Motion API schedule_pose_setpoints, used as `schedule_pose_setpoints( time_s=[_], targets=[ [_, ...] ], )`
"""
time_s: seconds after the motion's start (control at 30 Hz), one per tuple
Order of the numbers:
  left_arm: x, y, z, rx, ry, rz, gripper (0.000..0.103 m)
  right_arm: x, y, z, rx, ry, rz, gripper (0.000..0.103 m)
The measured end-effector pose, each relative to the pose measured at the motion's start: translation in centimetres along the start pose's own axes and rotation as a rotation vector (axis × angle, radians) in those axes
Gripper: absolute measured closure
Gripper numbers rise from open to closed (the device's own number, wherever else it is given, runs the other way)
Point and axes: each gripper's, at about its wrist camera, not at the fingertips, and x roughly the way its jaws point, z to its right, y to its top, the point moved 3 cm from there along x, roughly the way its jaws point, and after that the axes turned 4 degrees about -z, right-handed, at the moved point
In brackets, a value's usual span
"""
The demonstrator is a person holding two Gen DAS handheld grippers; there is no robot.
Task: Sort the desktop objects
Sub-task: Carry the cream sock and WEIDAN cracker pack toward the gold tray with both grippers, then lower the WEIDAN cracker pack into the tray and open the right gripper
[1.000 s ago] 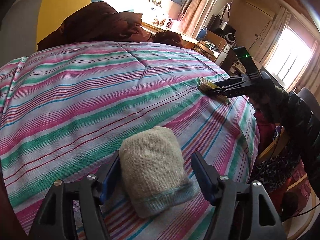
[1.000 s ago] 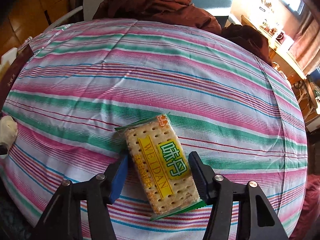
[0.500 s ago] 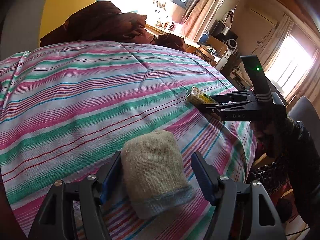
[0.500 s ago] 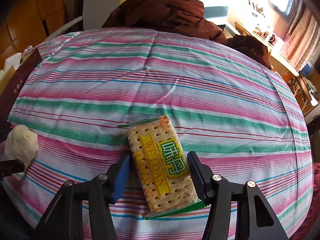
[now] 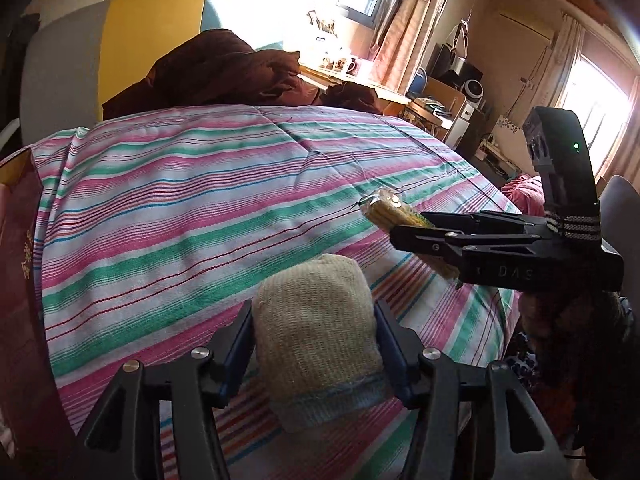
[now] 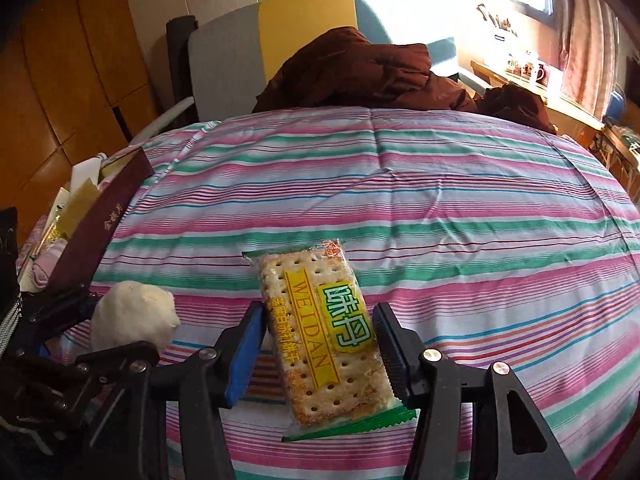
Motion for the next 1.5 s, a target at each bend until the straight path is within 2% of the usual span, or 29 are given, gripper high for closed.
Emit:
schedule_pose_setpoints(
  time_s=[0.23, 0.6, 0.87, 1.03, 1.23, 1.5],
  targets=[
    [-4.4, -0.6, -1.9, -0.054, 0.034, 0.07, 0.045, -0.3, 0.7, -4.4, 0.008, 0.097, 0.039, 0.047],
    [-10.5, -2.4, -6.2, -0.15, 0.107, 0.17, 0.045, 0.0, 3.2, -12.8, -0.069, 0.231, 0.069, 0.047],
    [-15.2, -2.8, -10.6, -0.218, 0.206, 0.251, 0.045, 1.2, 5.4, -19.0, -0.138, 0.319, 0.062, 0.047],
    [-17.0, -3.0, -14.3, -0.275, 0.277, 0.274, 0.045, 2.5, 8.5, -21.9, -0.132, 0.405, 0.054, 0.047],
    [-17.7, -2.8, -18.0, -0.322, 0.328, 0.277, 0.045, 5.6, 11.9, -24.9, -0.126, 0.398, 0.03, 0.047],
    [-17.4, -2.4, -21.6, -0.381, 0.343, 0.271, 0.045, 10.5, 14.9, -25.6, -0.038, 0.369, -0.032, 0.047]
  ],
)
